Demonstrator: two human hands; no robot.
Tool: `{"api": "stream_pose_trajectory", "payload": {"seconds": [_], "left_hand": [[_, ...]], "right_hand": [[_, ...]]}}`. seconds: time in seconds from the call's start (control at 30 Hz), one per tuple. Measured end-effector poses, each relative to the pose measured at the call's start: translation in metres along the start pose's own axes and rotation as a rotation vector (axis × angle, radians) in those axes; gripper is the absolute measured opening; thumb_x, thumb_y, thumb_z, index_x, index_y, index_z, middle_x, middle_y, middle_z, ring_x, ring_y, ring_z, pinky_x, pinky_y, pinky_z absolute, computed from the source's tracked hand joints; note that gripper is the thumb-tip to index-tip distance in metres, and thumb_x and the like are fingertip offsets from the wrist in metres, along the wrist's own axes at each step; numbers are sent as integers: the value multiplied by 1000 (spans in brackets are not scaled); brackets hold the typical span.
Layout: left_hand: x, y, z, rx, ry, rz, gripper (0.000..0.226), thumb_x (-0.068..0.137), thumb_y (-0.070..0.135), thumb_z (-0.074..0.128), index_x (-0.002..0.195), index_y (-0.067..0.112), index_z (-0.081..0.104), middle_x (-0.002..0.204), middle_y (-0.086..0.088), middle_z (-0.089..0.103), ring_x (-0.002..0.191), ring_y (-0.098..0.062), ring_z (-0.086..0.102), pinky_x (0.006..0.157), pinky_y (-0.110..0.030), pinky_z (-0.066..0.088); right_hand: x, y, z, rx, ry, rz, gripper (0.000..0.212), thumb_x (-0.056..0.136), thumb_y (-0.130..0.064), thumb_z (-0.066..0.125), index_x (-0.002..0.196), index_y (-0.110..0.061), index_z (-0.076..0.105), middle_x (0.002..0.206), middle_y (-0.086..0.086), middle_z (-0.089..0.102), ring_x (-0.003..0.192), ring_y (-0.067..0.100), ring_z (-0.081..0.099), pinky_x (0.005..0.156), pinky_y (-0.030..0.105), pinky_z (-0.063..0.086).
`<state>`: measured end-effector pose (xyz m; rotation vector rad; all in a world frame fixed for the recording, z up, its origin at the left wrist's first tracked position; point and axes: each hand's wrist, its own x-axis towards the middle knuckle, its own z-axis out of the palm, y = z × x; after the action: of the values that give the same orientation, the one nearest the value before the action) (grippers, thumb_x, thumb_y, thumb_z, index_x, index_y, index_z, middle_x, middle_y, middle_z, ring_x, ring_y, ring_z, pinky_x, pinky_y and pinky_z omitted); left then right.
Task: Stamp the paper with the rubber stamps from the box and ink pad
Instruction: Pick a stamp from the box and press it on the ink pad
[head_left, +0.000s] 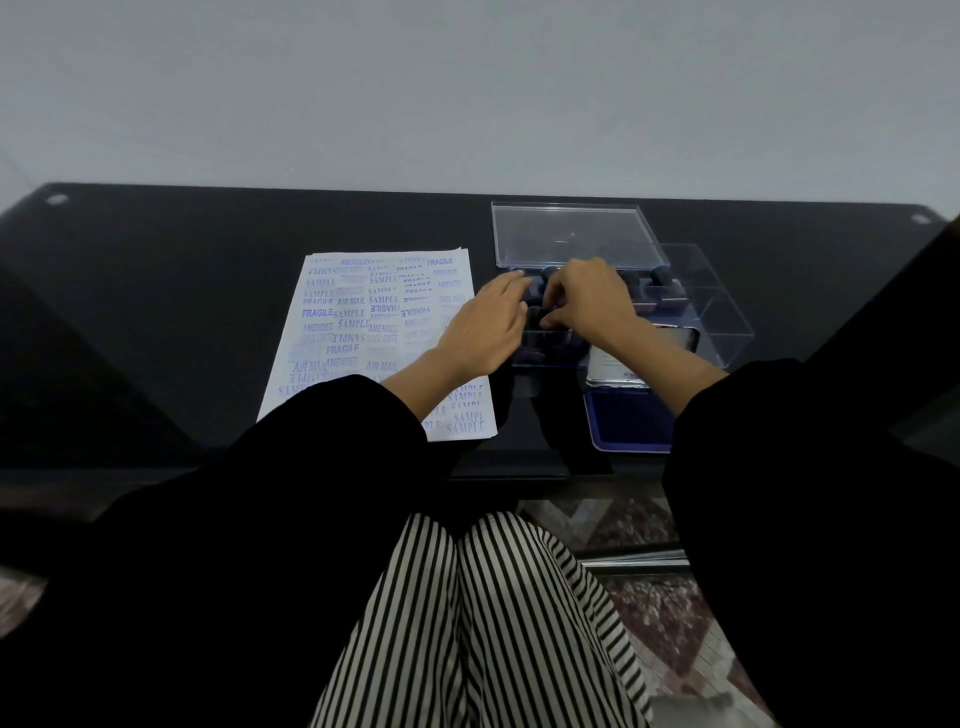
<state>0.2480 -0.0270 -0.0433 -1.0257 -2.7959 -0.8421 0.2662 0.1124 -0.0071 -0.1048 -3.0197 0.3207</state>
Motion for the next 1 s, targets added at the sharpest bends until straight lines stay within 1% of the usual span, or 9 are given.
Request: {"api": "stream_pose_trajectory", "payload": {"seconds": [0.13, 0.23, 0.47, 0.63, 0.7, 0.77, 0.83, 0.87, 1.0], "left_hand": [[0, 0, 0, -13, 10, 13, 39, 100, 14, 30, 137, 4, 38, 148, -11, 35, 138, -22, 32, 112, -30, 28], [0, -1, 1, -12, 5, 10, 40, 101, 15, 29, 139, 4, 36, 150, -11, 33, 140, -22, 28, 114, -30, 25], [-1, -2, 3, -46, 22, -3, 41, 101, 14, 28, 140, 5, 35, 151, -10, 31, 141, -21, 27, 114, -27, 22], [-5, -1, -5, -52, 69, 19, 37, 99, 9, 30, 134, 2, 41, 144, -11, 40, 133, -22, 37, 107, -25, 29], [-7, 1, -9, -57, 99, 18, 36, 99, 8, 31, 131, 1, 44, 139, -11, 44, 126, -23, 43, 102, -27, 32], [-9, 5, -13, -58, 116, 18, 35, 98, 8, 31, 130, 2, 44, 136, -12, 46, 123, -23, 44, 101, -29, 34], [-10, 11, -17, -46, 115, 28, 35, 99, 9, 31, 131, 3, 43, 136, -11, 46, 124, -23, 44, 102, -30, 35], [-10, 14, -19, -37, 111, 33, 35, 99, 9, 31, 132, 4, 43, 136, -11, 45, 125, -23, 43, 102, -30, 35], [-12, 28, -30, -8, 127, 45, 38, 99, 11, 31, 135, 4, 39, 139, -11, 43, 127, -23, 41, 103, -31, 35]], "right_hand": [[2, -10, -1, -80, 41, 9, 29, 85, -34, 65, 99, -10, 70, 98, 13, 69, 91, 29, 64, 70, 31, 45], [5, -16, 0, -120, 12, 31, 35, 87, -37, 59, 103, -7, 67, 99, 14, 67, 90, 31, 64, 68, 31, 43], [8, -20, 14, -60, -43, 133, 38, 85, -34, 63, 108, -5, 59, 110, 14, 64, 103, 31, 61, 80, 36, 47], [8, -17, 3, 197, -32, 200, 32, 72, -29, 77, 99, -12, 70, 103, 9, 69, 97, 26, 64, 72, 31, 47], [6, -14, -5, 350, -5, 222, 32, 71, -26, 80, 97, -11, 69, 99, 10, 69, 91, 25, 66, 72, 32, 53], [3, -13, -15, 554, 19, 266, 33, 71, -19, 81, 97, -7, 64, 91, 13, 67, 76, 25, 68, 60, 32, 59], [-1, -11, -24, 747, 32, 313, 32, 73, -13, 79, 97, -6, 59, 87, 14, 64, 61, 19, 64, 44, 24, 56], [-3, -9, -29, 812, 40, 320, 32, 73, -11, 78, 96, -7, 56, 88, 15, 63, 57, 16, 63, 42, 21, 54], [-17, -6, -49, 904, 103, 323, 32, 74, -9, 77, 98, -7, 54, 96, 15, 62, 58, 13, 62, 45, 21, 56]]}}
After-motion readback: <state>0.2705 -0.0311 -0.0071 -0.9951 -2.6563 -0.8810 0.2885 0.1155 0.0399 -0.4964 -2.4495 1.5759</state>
